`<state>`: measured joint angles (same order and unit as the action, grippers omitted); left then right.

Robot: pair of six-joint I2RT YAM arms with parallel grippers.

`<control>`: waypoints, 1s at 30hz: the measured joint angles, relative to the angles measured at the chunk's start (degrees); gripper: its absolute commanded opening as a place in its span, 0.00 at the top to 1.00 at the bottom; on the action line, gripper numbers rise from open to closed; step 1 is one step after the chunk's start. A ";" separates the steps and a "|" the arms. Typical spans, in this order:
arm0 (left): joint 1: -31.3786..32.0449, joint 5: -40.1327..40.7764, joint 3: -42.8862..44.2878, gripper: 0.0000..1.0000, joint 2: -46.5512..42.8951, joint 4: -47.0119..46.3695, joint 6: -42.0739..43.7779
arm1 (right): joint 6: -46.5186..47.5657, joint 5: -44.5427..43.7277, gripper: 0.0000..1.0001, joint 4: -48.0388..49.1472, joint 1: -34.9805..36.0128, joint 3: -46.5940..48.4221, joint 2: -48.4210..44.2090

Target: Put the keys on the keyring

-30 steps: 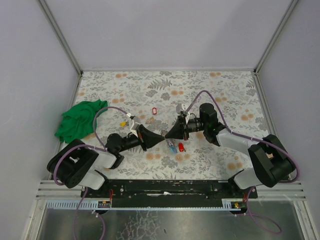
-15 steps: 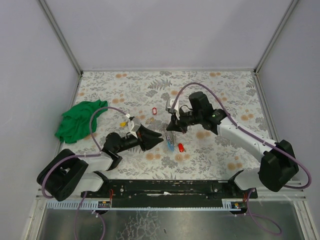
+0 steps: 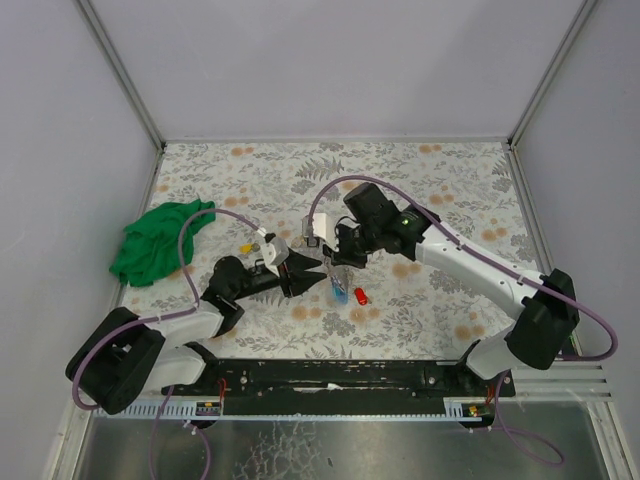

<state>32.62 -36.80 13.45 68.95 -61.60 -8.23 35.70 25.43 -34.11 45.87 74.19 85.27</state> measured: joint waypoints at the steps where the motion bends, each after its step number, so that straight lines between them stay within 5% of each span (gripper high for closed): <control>1: 0.00 -0.39 0.26 0.63 0.15 0.00 0.61 | 0.52 -0.63 1.00 -0.92 0.44 0.79 0.46; 14: -0.07 -4.00 0.96 0.64 0.24 -0.09 4.35 | 4.48 -3.82 1.00 -6.38 3.45 4.07 2.14; 30: -0.07 -6.29 3.21 0.95 3.02 0.02 4.44 | 5.88 -3.98 1.00 -6.40 4.52 4.11 2.14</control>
<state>32.56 -43.09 16.67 71.96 -61.58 -3.79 41.58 21.45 -40.51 50.39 78.30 87.42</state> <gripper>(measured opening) 0.142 0.010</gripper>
